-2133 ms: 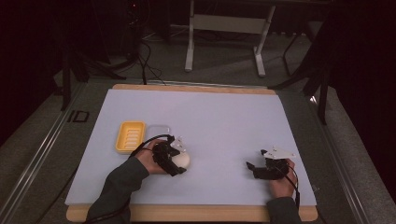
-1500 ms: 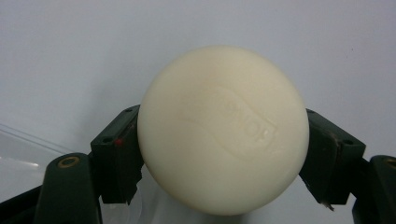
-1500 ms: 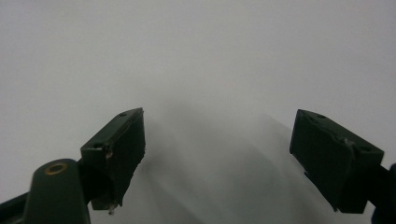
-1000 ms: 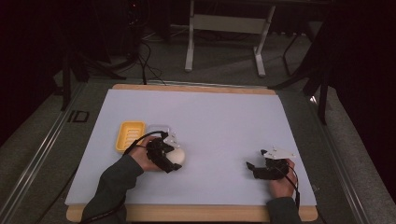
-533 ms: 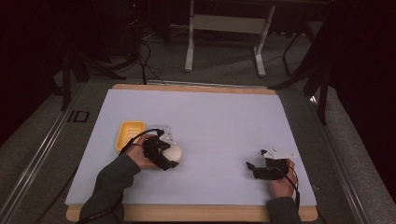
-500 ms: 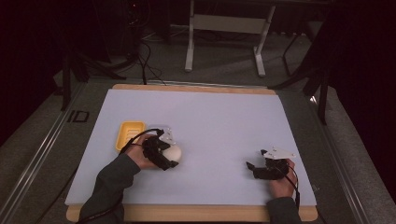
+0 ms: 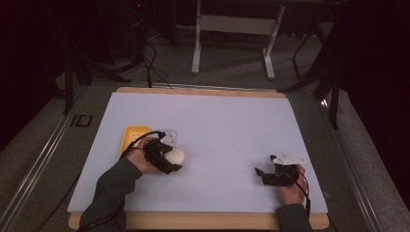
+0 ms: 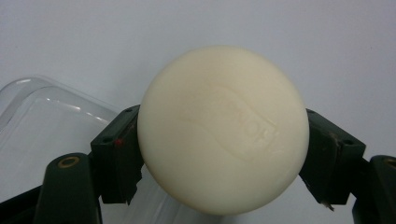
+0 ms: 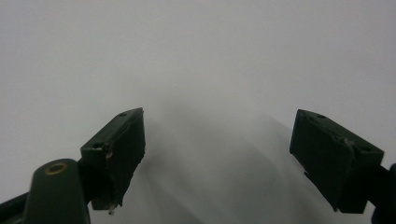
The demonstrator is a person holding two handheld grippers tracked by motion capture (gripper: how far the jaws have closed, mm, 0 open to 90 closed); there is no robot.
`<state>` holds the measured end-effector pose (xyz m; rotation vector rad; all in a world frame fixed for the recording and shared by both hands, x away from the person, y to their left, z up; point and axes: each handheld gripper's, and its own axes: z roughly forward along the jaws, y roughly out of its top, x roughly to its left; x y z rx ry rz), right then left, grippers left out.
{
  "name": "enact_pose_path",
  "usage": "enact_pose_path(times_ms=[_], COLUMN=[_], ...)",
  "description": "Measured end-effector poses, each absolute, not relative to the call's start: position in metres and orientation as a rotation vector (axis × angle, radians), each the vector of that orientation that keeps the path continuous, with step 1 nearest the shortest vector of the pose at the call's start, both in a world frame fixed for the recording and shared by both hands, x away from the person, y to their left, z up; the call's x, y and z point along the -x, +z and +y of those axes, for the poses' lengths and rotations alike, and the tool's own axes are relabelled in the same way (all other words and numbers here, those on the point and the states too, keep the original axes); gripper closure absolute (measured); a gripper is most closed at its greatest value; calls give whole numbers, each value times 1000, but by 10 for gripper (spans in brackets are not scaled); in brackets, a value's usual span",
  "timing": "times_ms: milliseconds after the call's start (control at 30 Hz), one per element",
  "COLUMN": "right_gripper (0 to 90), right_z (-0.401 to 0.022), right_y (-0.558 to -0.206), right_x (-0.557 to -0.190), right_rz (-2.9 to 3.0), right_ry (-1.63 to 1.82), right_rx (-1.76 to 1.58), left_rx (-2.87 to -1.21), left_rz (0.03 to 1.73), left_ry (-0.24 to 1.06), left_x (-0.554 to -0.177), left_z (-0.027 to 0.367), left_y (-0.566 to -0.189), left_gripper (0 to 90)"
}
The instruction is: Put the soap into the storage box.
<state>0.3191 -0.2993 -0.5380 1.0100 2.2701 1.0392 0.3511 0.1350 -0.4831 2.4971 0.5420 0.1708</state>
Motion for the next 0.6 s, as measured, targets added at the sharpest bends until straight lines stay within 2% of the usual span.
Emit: enact_pose_path(times_ms=[600], right_gripper=[178], right_z=[-299], right_y=[-538], right_x=[-319], right_rz=[2270], right_ry=[1039], right_rx=[-1010], left_rx=[-2476], left_rz=[588], left_ry=[163], left_x=[-358], left_z=[147], left_y=[-480], left_gripper=[252])
